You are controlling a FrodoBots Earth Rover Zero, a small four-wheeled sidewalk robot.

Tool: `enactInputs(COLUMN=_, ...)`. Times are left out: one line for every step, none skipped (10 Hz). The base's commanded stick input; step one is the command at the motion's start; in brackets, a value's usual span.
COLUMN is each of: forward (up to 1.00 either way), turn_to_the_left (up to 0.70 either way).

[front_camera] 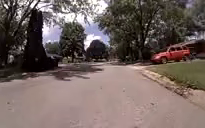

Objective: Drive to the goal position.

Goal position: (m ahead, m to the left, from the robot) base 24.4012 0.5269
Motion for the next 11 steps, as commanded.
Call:
enactInputs(forward=0.70, turn_to_the_left=0.00)
enactInputs(forward=0.70, turn_to_the_left=0.00)
enactInputs(forward=0.70, turn_to_the_left=0.00)
enactInputs(forward=0.70, turn_to_the_left=-0.04)
enactInputs(forward=0.70, turn_to_the_left=-0.15)
enactInputs(forward=0.70, turn_to_the_left=-0.35)
enactInputs(forward=0.70, turn_to_the_left=-0.35)
enactInputs(forward=0.70, turn_to_the_left=-0.35)
enactInputs(forward=0.70, turn_to_the_left=-0.18)
enactInputs(forward=0.70, turn_to_the_left=0.00)
enactInputs(forward=0.70, turn_to_the_left=0.00)
